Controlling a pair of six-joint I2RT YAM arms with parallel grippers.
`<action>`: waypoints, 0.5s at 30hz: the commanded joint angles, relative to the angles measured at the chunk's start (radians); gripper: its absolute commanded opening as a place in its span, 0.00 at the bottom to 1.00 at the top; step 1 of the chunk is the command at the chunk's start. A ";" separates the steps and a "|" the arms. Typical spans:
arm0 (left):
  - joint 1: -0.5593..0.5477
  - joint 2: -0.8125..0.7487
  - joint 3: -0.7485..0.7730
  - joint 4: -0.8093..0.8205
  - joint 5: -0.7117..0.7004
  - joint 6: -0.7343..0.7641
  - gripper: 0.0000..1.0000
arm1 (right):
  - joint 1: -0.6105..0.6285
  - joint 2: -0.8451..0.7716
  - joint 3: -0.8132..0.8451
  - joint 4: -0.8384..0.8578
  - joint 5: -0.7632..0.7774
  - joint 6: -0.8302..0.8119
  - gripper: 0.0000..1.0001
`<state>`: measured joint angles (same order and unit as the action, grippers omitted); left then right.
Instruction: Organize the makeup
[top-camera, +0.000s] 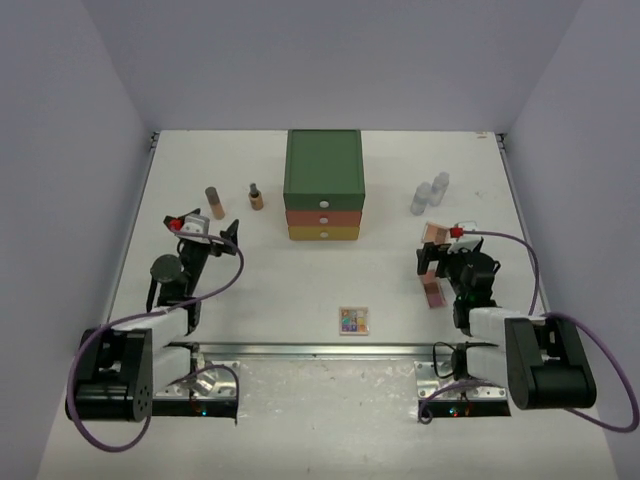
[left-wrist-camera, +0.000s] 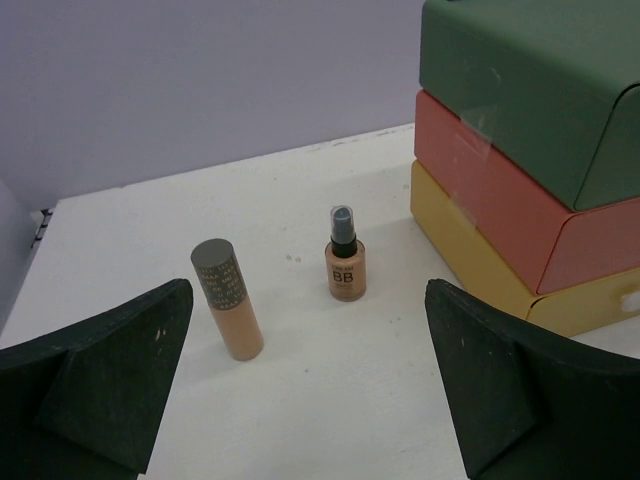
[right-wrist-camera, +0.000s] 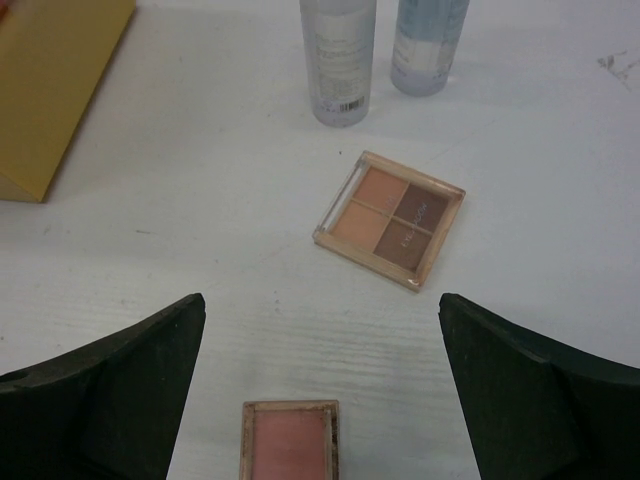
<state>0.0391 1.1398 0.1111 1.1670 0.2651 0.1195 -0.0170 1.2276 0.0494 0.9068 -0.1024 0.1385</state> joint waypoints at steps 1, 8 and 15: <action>0.005 -0.186 -0.011 -0.142 0.021 0.062 1.00 | 0.003 -0.171 0.080 -0.216 -0.033 -0.010 0.99; 0.005 -0.490 0.076 -0.554 0.028 0.127 1.00 | 0.003 -0.277 0.310 -0.733 -0.164 -0.010 0.99; 0.005 -0.494 0.336 -0.878 0.134 0.190 1.00 | 0.001 -0.381 0.468 -0.890 -0.096 0.327 0.99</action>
<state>0.0391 0.5962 0.2403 0.5389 0.3262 0.2633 -0.0154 0.9093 0.4242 0.1617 -0.2313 0.2477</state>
